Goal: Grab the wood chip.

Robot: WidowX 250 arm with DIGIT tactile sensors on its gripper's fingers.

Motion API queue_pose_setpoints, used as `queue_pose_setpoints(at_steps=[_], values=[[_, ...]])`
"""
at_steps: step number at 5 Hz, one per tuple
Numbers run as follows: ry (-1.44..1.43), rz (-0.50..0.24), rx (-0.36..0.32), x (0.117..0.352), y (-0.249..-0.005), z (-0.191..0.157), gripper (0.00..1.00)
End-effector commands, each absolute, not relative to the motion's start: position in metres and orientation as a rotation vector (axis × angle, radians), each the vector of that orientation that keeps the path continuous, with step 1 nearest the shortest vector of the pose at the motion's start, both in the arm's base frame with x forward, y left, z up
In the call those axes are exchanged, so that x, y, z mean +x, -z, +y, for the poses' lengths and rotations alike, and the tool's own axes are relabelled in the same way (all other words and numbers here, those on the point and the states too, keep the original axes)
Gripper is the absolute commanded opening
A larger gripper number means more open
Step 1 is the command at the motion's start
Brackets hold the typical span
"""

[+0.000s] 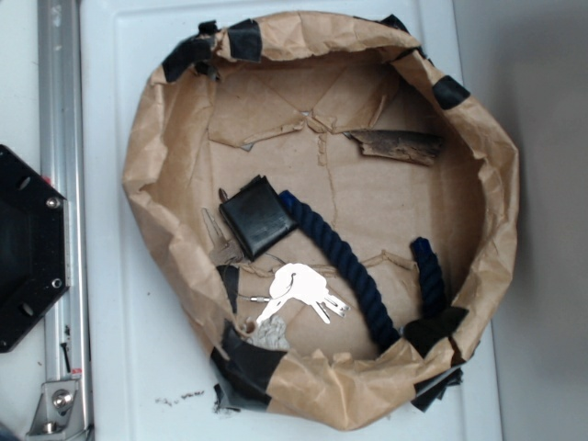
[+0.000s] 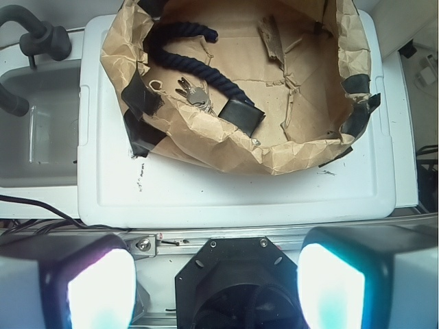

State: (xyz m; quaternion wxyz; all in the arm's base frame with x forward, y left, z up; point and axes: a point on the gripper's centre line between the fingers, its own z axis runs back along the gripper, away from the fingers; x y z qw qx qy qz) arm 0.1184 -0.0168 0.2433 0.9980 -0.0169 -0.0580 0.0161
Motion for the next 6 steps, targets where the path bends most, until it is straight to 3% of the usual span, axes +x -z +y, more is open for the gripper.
queue_pose_setpoints(at_steps=[1, 2, 3, 4, 6], values=[[-0.032, -0.116, -0.034, 0.118, -0.243, -0.017, 1.0], [-0.001, -0.37, 0.116, 0.156, -0.22, 0.014, 1.0], [-0.111, -0.565, 0.202, 0.202, -0.202, 0.034, 1.0], [-0.119, -0.582, 0.235, 0.24, -0.184, 0.04, 1.0], [-0.13, -0.496, 0.199, 0.286, -0.14, 0.045, 1.0]])
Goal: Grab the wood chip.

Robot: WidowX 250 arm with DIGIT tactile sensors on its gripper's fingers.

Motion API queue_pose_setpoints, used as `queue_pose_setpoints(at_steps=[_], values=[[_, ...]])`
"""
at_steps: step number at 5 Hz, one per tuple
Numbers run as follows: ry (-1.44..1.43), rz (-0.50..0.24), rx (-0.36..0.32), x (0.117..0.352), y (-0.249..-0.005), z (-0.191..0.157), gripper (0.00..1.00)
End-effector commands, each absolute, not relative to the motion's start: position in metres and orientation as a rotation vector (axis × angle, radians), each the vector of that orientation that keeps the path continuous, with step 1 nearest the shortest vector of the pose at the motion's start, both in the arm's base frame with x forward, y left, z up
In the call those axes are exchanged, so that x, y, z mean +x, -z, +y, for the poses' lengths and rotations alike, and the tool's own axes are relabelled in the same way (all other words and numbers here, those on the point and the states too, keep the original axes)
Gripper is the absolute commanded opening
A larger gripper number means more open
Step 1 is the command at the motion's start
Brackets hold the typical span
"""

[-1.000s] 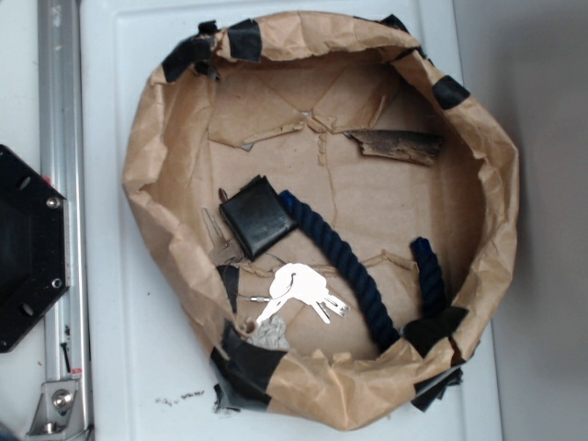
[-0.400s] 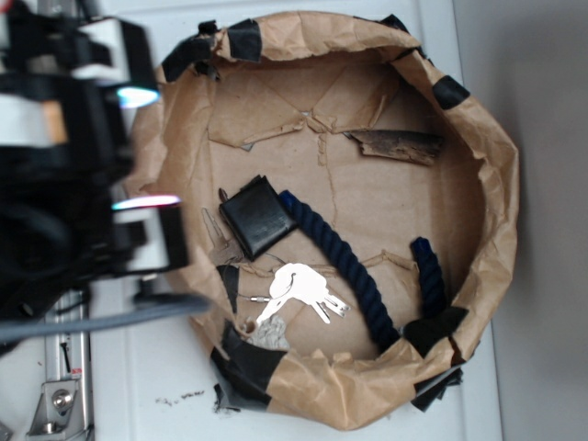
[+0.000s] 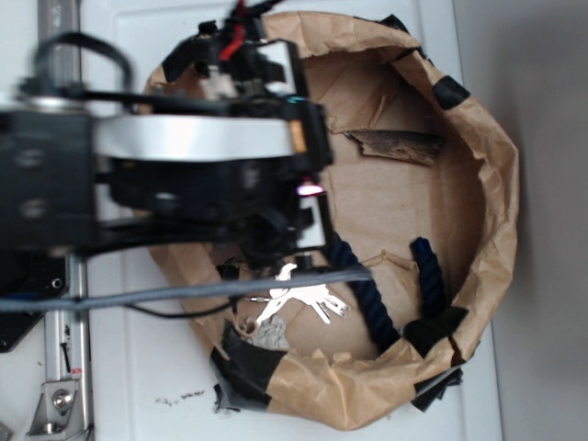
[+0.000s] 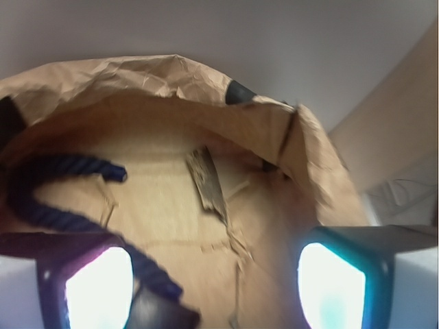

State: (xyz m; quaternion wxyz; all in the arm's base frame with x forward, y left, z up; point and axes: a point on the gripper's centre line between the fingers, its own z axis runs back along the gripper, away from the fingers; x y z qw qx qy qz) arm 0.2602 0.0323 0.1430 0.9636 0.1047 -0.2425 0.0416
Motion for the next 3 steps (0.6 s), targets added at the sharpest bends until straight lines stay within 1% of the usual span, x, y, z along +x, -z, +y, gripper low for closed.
queue_pose_setpoints(at_steps=[1, 2, 3], values=[[-0.127, -0.444, 0.159, 0.314, -0.093, 0.047, 1.0], [-0.099, -0.45, 0.12, 0.324, -0.058, 0.055, 1.0], [-0.097, -0.385, 0.104, 0.333, -0.032, 0.067, 1.0]])
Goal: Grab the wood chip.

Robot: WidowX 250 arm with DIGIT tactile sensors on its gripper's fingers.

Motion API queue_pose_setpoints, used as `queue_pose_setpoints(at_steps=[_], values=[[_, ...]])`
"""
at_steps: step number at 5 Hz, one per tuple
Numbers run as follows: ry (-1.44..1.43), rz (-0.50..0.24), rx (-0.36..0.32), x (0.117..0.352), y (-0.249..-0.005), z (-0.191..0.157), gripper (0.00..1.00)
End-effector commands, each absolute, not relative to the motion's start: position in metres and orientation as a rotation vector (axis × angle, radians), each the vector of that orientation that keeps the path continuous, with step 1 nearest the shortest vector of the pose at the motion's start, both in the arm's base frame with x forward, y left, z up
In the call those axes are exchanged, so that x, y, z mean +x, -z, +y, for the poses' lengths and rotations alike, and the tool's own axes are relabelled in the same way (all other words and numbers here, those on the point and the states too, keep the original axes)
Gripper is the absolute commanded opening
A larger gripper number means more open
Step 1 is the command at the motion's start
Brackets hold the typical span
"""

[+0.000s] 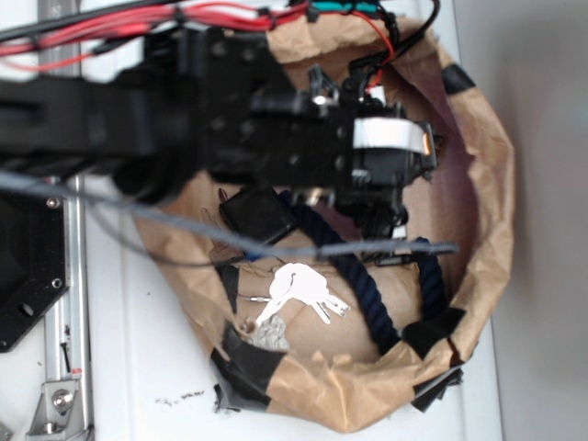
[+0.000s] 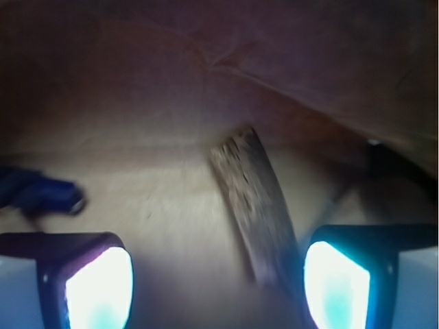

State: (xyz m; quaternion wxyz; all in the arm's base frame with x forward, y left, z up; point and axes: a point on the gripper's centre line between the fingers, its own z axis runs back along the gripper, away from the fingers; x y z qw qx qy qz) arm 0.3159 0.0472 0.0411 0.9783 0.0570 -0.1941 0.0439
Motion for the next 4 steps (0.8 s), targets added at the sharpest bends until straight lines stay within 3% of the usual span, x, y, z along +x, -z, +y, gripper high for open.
queue_pose_setpoints(at_steps=[1, 2, 3, 4], values=[[-0.098, -0.404, 0.101, 0.339, -0.038, 0.075, 1.0], [-0.106, -0.387, 0.136, 0.337, -0.045, 0.088, 0.0], [-0.069, -0.326, 0.129, 0.336, -0.079, 0.083, 0.0], [-0.001, -0.424, 0.047, 0.332, -0.129, 0.054, 0.0]])
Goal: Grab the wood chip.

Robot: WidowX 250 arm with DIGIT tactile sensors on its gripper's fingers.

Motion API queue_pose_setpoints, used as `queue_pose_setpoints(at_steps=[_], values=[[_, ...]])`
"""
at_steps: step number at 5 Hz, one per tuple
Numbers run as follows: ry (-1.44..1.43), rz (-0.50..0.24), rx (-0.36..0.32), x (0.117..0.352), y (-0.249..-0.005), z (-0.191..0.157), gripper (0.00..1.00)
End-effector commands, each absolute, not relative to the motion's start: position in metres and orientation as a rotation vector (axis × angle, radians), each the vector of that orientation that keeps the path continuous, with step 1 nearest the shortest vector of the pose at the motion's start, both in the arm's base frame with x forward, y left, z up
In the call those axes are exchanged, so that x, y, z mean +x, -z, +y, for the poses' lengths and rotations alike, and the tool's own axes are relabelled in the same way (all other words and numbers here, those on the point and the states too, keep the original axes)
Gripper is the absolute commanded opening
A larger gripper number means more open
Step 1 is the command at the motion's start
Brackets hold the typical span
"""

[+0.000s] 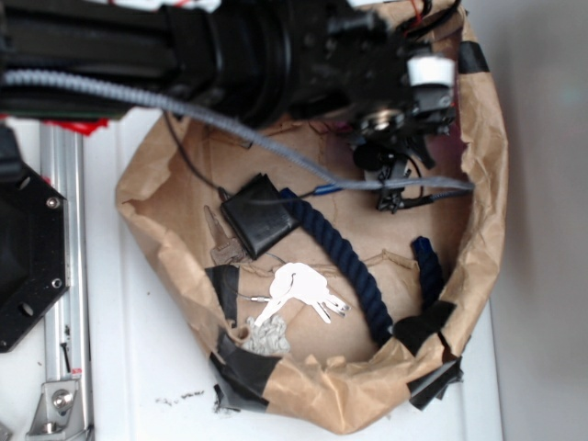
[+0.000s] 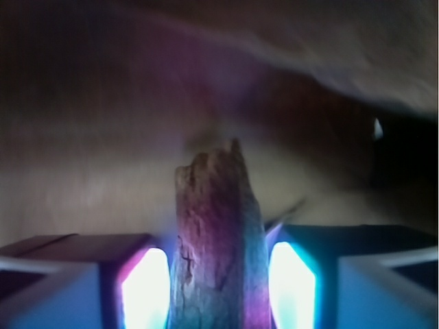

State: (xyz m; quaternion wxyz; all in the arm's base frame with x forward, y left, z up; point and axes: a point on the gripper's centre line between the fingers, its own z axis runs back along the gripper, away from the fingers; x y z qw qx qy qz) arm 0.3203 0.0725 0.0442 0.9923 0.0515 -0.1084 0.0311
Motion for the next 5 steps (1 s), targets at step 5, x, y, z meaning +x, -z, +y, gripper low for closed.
queue_pose_setpoints(at_steps=[5], values=[[-0.293, -0.272, 0.034, 0.296, -0.204, 0.007, 0.0]])
